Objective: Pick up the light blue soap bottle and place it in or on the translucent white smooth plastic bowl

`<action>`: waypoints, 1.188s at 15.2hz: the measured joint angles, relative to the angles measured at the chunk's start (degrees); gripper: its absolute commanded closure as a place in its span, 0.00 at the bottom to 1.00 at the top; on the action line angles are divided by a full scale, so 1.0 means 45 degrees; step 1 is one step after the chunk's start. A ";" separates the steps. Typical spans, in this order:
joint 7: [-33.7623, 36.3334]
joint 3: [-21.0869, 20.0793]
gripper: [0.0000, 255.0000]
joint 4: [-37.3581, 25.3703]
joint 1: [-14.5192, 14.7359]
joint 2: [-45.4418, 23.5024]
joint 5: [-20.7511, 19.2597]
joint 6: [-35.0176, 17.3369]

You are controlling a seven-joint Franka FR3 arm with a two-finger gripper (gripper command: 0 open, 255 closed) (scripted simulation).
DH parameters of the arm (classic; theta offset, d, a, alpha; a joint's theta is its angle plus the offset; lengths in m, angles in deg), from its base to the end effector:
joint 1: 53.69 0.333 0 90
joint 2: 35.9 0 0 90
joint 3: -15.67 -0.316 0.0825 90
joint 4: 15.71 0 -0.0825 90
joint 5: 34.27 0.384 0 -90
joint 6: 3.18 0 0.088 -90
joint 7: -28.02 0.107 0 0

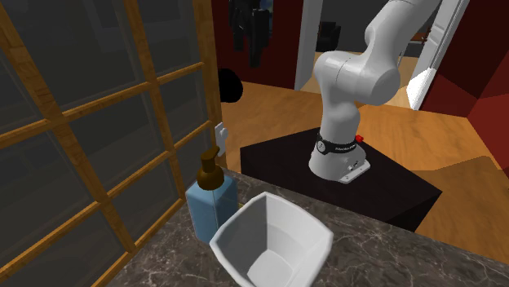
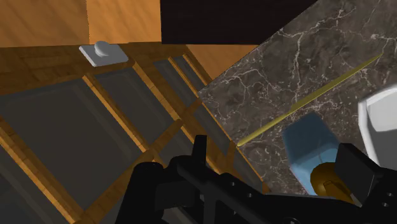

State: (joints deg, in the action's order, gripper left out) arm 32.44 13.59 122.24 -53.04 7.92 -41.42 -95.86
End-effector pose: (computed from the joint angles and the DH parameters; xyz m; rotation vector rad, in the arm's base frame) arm 0.3151 0.0049 0.5645 2.9902 -0.0486 -0.0256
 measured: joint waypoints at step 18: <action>0.0312 -0.0511 0.00 -0.1617 0.1048 -0.6662 0.2032 -0.4558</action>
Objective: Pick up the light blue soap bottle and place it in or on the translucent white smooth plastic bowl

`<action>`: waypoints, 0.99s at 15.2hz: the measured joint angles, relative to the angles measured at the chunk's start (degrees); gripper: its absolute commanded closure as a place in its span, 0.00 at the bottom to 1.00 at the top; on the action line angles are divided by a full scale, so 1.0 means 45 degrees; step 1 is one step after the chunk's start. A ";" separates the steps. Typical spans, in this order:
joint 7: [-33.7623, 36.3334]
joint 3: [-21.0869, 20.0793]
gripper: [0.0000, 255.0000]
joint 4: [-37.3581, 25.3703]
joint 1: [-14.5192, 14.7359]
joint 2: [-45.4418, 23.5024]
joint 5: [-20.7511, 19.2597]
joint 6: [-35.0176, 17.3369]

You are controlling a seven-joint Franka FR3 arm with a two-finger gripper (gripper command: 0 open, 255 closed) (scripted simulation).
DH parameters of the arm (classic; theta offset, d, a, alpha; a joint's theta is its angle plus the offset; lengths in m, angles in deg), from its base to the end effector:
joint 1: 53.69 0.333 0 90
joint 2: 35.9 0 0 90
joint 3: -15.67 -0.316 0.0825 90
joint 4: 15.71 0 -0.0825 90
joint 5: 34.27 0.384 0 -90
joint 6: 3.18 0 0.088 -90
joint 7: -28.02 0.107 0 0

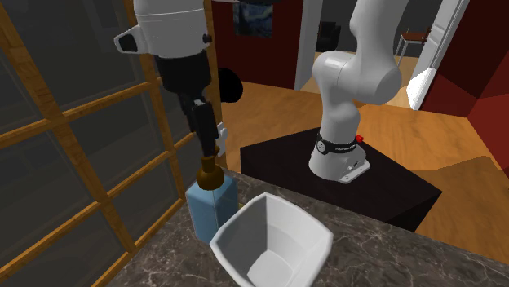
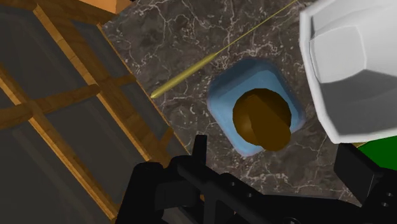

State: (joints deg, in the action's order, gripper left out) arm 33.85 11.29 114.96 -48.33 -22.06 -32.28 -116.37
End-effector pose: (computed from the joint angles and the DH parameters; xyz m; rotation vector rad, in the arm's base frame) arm 0.4583 0.0820 0.4472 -3.1344 -0.0795 0.1023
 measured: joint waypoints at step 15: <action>0.0024 -0.0091 1.00 0.0762 0.0081 -0.0762 0.0115 -0.1512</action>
